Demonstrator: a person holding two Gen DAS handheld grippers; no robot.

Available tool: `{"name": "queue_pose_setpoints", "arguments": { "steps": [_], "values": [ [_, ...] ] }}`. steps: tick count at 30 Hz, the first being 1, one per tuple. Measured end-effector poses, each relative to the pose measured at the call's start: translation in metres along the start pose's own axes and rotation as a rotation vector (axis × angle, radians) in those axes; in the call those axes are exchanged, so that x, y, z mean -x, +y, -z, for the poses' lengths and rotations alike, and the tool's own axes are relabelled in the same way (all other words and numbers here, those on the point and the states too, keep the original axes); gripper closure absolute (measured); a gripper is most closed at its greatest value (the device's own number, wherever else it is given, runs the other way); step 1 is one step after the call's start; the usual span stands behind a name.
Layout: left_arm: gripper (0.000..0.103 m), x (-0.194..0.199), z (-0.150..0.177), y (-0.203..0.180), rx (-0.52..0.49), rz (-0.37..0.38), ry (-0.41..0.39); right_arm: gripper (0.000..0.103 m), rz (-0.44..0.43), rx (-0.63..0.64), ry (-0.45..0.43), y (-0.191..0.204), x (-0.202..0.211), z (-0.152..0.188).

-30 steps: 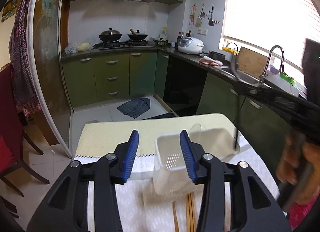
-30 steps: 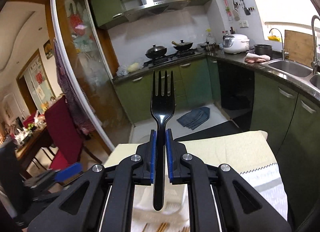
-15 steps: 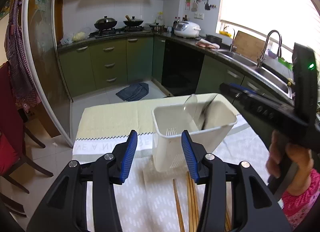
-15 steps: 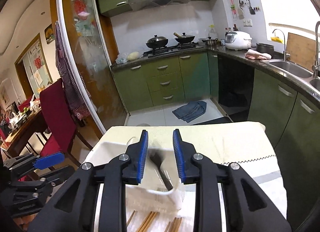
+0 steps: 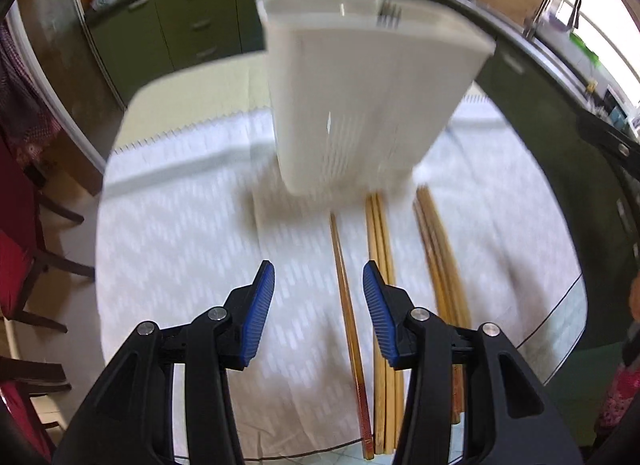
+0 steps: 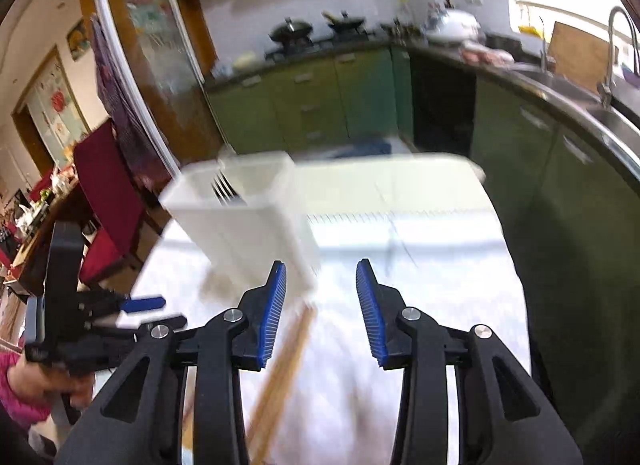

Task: Organize utensils
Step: 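Grasp one wooden chopstick with the left tool while the right tool moves toward the chopsticks, then grasp another wooden chopstick with the right tool while the left tool lifts its chopstick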

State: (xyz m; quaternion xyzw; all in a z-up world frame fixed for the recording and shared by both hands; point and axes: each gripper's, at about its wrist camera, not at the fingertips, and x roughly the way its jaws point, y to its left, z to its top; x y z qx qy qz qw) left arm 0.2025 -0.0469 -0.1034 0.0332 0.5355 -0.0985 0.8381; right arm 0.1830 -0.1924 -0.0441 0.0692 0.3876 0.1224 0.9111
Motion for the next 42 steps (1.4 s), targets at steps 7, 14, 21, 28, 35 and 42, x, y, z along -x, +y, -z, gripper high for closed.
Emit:
{"name": "queue_pose_setpoints", "arguments": {
  "steps": [7, 14, 21, 28, 35, 42],
  "values": [
    [0.068, -0.036, 0.004, -0.008, 0.004, -0.019, 0.115, 0.061, 0.064, 0.002, 0.124, -0.031, -0.005, 0.043],
    [0.075, -0.057, 0.010, -0.009, 0.032, -0.004, 0.190, 0.061, 0.064, 0.026, 0.174, -0.031, -0.014, 0.046],
    [0.095, -0.064, 0.012, -0.017, 0.007, -0.020, 0.203, 0.061, 0.064, 0.072, 0.260, -0.013, -0.041, 0.046],
    [0.096, -0.067, 0.010, -0.015, 0.000, -0.022, 0.203, 0.068, -0.007, 0.059, 0.435, 0.005, -0.092, 0.056],
    [0.096, -0.065, 0.009, 0.004, 0.020, -0.022, 0.194, 0.076, -0.010, 0.049, 0.502, 0.019, -0.127, 0.062],
    [0.096, -0.062, 0.012, 0.006, 0.019, -0.010, 0.186, 0.078, 0.018, 0.061, 0.531, 0.034, -0.142, 0.061]
  ]
}}
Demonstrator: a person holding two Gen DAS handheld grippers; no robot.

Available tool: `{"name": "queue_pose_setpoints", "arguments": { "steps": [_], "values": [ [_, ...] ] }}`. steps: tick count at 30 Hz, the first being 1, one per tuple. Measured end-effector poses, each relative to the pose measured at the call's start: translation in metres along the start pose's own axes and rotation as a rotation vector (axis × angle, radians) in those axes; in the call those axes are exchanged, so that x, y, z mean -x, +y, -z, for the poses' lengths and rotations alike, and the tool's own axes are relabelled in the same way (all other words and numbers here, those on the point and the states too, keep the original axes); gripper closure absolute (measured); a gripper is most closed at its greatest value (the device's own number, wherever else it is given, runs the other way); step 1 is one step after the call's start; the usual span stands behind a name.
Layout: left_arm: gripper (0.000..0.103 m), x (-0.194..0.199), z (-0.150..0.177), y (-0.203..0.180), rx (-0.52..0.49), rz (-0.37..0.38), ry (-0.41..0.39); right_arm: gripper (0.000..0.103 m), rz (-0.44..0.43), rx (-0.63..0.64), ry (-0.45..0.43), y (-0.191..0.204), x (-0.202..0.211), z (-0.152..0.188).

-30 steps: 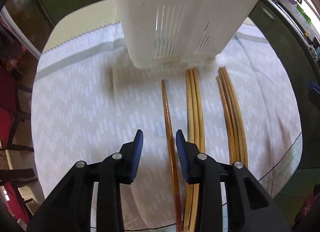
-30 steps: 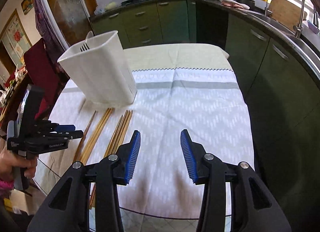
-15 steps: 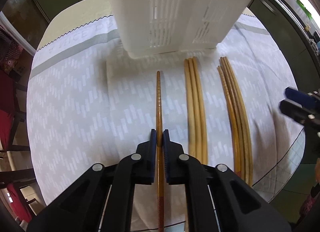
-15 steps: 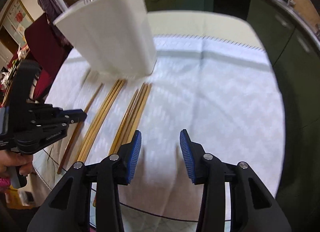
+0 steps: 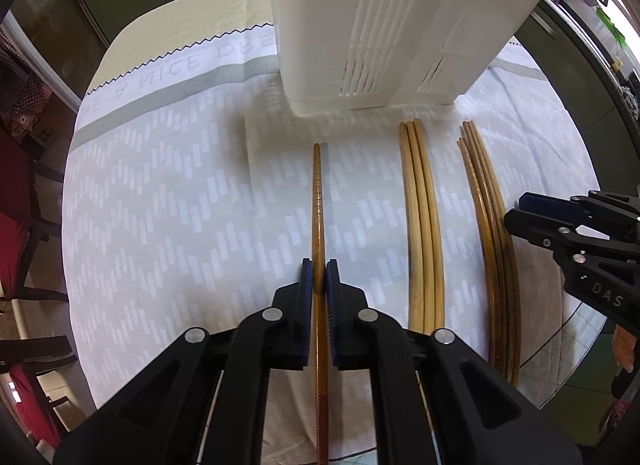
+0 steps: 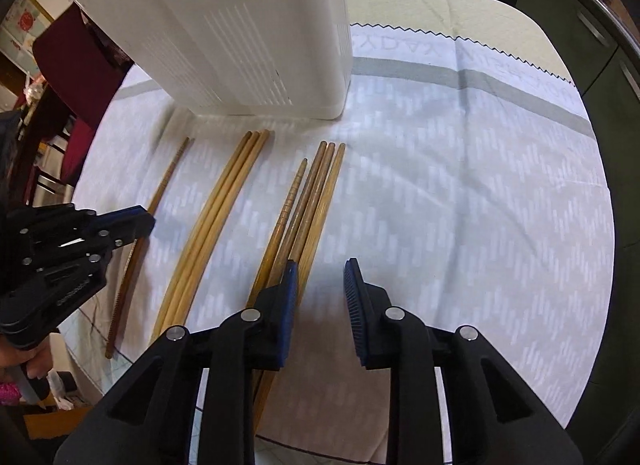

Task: Organize utensils
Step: 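Grasp another wooden chopstick with the right tool while the left tool lifts its chopstick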

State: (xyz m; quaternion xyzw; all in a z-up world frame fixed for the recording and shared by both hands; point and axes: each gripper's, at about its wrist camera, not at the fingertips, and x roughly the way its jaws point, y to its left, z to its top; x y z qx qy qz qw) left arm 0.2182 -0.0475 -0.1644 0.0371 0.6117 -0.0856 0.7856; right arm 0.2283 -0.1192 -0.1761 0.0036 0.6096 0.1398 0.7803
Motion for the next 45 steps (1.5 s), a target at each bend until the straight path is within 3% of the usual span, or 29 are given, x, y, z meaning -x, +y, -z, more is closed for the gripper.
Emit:
{"name": "queue_pose_setpoints", "arguments": {
  "steps": [11, 13, 17, 25, 28, 38, 45],
  "values": [
    [0.096, 0.002, 0.002, 0.005, -0.006, 0.000, -0.001, 0.080, 0.090, 0.053, 0.025, 0.028, -0.015, -0.011],
    [0.096, 0.001, 0.001, 0.005, -0.001, 0.001, 0.004, 0.090, 0.106, 0.062, 0.031, 0.029, -0.016, -0.011],
    [0.096, 0.001, 0.001, 0.010, 0.005, 0.000, 0.011, 0.091, 0.126, 0.076, 0.033, 0.031, -0.017, -0.012],
    [0.096, 0.000, -0.007, 0.010, 0.021, 0.004, 0.023, 0.095, 0.110, 0.081, 0.012, 0.033, -0.018, -0.016],
    [0.096, 0.002, -0.009, 0.018, 0.034, 0.023, 0.018, 0.096, 0.059, 0.064, -0.025, 0.028, -0.005, -0.014],
    [0.096, 0.071, -0.018, 0.032, 0.029, 0.041, -0.156, 0.096, -0.045, 0.060, -0.196, 0.012, 0.073, -0.001],
    [0.096, 0.113, -0.006, 0.018, -0.008, 0.038, -0.248, 0.095, -0.066, 0.067, -0.269, 0.013, 0.103, 0.016]
  ]
}}
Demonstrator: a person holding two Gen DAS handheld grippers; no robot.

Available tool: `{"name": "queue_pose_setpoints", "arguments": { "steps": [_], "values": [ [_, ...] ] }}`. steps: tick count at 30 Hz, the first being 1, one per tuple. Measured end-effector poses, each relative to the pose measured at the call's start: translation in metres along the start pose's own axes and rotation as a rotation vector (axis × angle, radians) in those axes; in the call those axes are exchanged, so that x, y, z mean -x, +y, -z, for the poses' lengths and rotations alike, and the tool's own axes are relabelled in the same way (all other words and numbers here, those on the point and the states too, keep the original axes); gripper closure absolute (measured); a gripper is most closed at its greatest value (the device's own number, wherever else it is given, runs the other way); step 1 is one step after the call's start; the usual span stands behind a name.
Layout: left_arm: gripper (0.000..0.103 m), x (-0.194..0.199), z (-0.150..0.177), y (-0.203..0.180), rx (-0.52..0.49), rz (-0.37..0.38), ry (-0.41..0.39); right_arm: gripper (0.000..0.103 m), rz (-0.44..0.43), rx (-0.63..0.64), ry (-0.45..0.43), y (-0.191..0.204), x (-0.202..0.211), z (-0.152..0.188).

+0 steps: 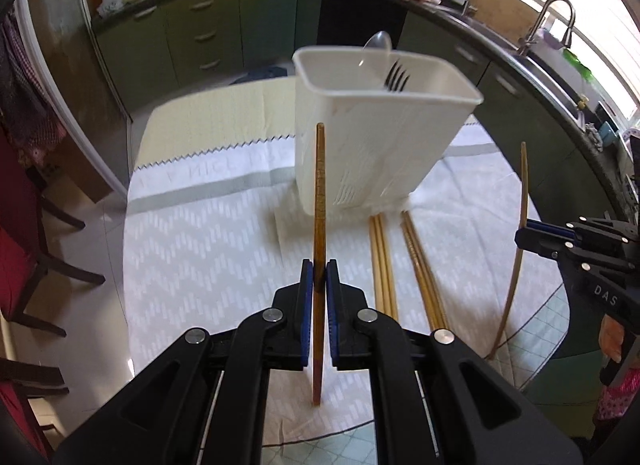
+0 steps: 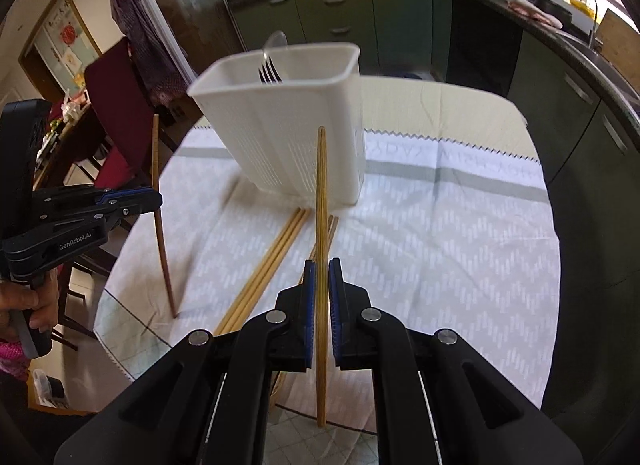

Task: Organize utensils
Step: 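Grasp another wooden chopstick with the right tool while the left tool lifts its chopstick, then carry both chopsticks over the white caddy and open both tools to drop them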

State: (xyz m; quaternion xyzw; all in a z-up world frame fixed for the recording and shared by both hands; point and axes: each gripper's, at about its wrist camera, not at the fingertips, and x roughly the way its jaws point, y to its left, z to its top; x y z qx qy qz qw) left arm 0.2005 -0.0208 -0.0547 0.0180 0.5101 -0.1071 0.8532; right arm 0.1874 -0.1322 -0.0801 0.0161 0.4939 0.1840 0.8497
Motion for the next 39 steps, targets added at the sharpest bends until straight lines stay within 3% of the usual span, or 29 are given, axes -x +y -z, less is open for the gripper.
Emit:
{"name": "queue_pose_setpoints", "arguments": {
  "steps": [14, 22, 32, 39],
  "values": [
    [0.096, 0.040, -0.006, -0.011, -0.037, 0.007, -0.088, 0.095, -0.020, 0.009, -0.097, 0.002, 0.044, -0.011],
    [0.096, 0.078, -0.027, -0.022, -0.067, 0.028, -0.157, 0.095, -0.040, 0.033, -0.201, 0.012, 0.092, -0.040],
    [0.096, 0.158, -0.083, -0.029, -0.068, 0.027, -0.388, 0.095, -0.039, 0.042, -0.373, 0.021, 0.168, -0.097],
    [0.096, 0.159, -0.114, -0.030, -0.053, 0.021, -0.453, 0.095, -0.019, 0.024, -0.487, 0.024, 0.188, -0.141]
  ]
}}
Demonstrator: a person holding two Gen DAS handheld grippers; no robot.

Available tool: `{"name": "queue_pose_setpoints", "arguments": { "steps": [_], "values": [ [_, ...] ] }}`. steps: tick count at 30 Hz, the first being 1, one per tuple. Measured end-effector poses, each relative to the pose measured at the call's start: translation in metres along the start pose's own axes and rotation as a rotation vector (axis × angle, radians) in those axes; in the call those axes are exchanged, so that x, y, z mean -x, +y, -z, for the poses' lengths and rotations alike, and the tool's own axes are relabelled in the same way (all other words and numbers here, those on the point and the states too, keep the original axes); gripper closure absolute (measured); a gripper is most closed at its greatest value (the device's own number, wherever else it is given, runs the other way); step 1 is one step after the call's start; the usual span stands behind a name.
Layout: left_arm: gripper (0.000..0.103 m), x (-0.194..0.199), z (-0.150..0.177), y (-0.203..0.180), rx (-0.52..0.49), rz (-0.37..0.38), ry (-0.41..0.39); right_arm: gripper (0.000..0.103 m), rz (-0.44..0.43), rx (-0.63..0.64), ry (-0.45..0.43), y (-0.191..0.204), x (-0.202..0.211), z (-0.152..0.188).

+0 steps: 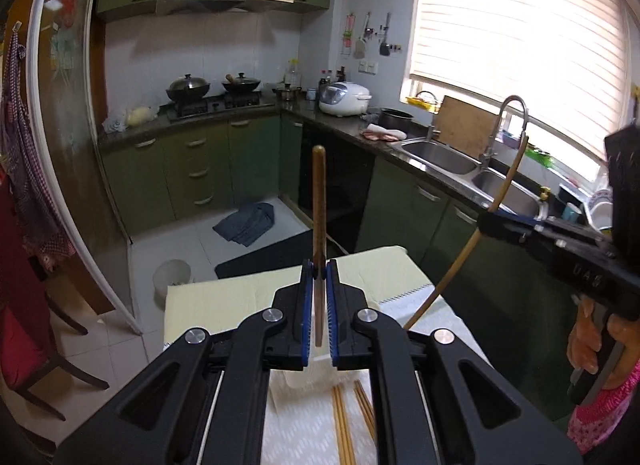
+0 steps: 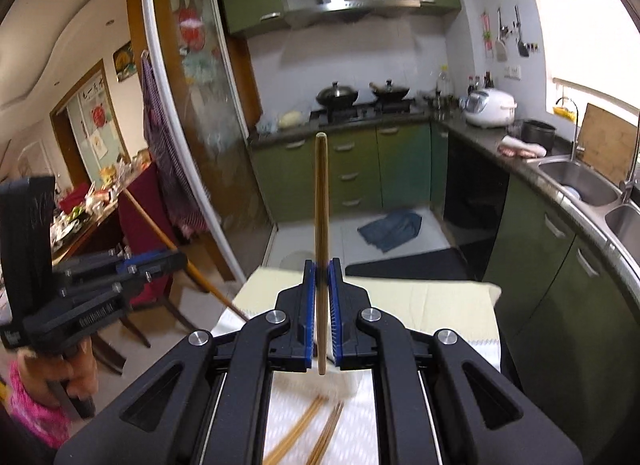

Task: Organize utensils
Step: 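Carry both chopsticks over the white caddy and open both tools to drop them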

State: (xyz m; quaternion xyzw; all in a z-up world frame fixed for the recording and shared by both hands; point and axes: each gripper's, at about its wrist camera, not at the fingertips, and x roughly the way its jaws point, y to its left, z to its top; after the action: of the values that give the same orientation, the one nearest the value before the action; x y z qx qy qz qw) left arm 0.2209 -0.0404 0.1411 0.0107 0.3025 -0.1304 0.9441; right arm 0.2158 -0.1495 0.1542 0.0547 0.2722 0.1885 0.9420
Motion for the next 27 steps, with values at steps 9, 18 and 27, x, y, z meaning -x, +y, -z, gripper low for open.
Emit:
{"name": "queue_pose_setpoints", "arguments": {
  "steps": [9, 18, 27],
  "values": [
    [0.096, -0.070, 0.020, 0.008, 0.010, -0.054, 0.110, 0.095, 0.058, 0.013, 0.075, -0.001, -0.085, 0.009],
    [0.081, -0.095, 0.043, 0.019, 0.030, -0.063, 0.213, 0.095, 0.062, 0.025, 0.195, -0.004, -0.134, 0.053],
    [0.080, -0.071, 0.051, 0.012, 0.019, -0.041, 0.200, 0.094, 0.043, 0.003, 0.175, -0.014, -0.117, 0.052]
  ]
}}
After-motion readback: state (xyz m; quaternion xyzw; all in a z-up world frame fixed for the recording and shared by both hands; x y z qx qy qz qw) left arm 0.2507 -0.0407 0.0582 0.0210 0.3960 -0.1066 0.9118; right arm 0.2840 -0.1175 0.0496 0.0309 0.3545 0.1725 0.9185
